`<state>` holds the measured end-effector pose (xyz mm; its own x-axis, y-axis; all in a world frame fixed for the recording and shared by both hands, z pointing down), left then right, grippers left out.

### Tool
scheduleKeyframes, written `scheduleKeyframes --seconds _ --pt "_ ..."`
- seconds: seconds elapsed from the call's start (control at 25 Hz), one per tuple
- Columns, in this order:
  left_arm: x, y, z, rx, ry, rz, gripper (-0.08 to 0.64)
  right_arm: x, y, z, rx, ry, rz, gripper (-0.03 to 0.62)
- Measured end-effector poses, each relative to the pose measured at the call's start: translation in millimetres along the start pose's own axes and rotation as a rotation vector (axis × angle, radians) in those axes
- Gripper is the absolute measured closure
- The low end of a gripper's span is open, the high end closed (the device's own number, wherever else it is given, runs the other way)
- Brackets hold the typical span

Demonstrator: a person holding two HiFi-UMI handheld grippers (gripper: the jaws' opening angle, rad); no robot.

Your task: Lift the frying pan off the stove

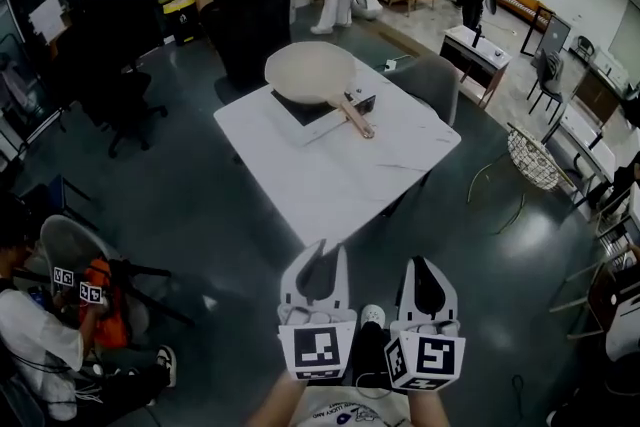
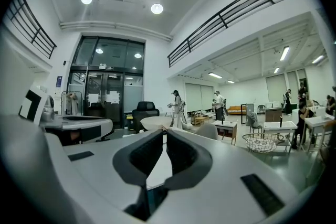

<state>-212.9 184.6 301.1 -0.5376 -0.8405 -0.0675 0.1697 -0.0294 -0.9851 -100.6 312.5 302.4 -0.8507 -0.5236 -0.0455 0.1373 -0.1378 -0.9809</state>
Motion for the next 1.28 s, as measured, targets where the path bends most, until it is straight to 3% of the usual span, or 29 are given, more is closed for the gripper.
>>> scheduleKeyframes --seconds 0.68,0.88,1.28 --pt "-20 18 125 0.016 0.123 0.012 0.48 -80 25 126 0.003 0.137 -0.014 0.559" --pt "-26 18 157 0.025 0.178 -0.015 0.48 -100 25 160 0.013 0.195 -0.018 0.559" --pt "-42 18 201 0.042 0.255 -0.02 0.48 -137 27 209 0.026 0.283 -0.031 0.56"
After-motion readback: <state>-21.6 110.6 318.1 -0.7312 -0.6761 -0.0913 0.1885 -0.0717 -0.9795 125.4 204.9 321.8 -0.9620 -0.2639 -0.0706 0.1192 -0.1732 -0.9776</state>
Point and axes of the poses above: the fingertips, and each gripper's own axes: z forward along the fingers, x to its left, y out of its top, the point moved 8 cm from there along -z, backward along the fingers, and after that the axes turned 5 degrees about x, right-handed, at the moved point
